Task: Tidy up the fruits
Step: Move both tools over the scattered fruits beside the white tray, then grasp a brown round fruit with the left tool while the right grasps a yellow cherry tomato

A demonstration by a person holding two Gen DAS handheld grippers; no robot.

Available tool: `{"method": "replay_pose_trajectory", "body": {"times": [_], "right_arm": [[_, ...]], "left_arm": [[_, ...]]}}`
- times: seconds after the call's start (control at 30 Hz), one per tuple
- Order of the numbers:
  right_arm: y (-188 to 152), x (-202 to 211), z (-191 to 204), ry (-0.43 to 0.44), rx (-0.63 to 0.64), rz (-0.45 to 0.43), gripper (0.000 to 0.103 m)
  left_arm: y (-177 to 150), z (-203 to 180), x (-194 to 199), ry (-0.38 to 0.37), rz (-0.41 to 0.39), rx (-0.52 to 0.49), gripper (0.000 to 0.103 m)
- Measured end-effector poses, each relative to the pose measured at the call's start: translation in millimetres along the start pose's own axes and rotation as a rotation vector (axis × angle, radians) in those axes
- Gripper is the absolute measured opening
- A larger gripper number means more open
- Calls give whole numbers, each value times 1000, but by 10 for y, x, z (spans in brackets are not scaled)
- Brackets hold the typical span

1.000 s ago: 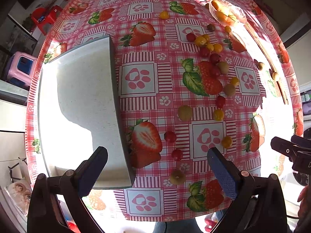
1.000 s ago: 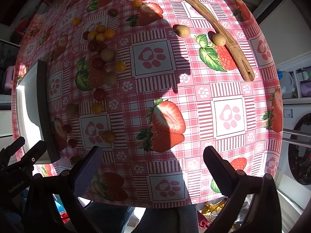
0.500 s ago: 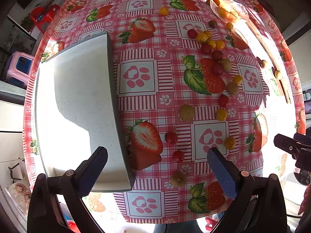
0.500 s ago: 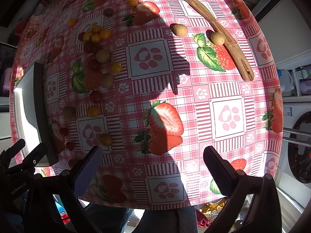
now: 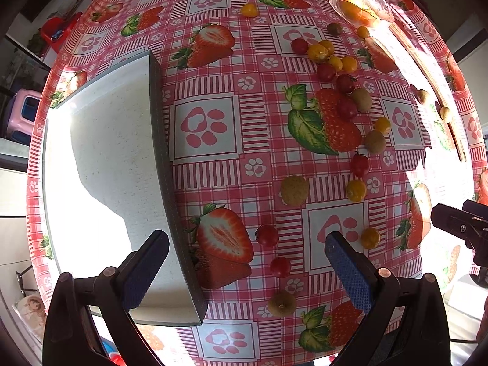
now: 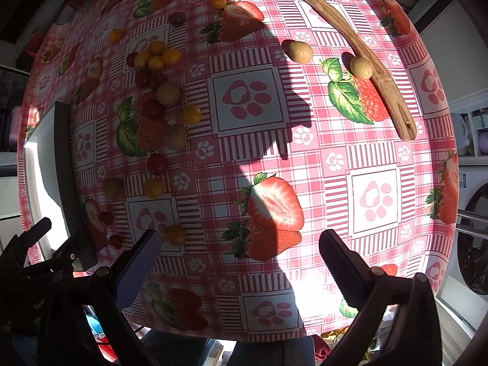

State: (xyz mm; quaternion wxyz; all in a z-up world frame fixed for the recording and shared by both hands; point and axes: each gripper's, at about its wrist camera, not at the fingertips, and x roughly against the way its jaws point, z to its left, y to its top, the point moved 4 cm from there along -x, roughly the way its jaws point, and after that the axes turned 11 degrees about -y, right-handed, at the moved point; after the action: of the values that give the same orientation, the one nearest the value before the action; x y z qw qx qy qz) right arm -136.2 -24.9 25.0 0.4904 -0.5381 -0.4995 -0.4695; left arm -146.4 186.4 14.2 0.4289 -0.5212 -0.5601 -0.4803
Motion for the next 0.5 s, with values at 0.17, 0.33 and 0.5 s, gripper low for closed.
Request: {"method": "replay_pose_trajectory", "body": {"times": [0.17,0.33,0.5], "right_arm": [[185,-62,68,16,-2,-17,103],[472,-136,154,16,-7,-45,103],[741,-261,268,12,4,-61,102]], "left_arm": [[132,-35,-169,3,-4,-29,103],[254,-61,-362,8,-2,-49,92],[328,-69,-507,9,-3,-61,90]]}}
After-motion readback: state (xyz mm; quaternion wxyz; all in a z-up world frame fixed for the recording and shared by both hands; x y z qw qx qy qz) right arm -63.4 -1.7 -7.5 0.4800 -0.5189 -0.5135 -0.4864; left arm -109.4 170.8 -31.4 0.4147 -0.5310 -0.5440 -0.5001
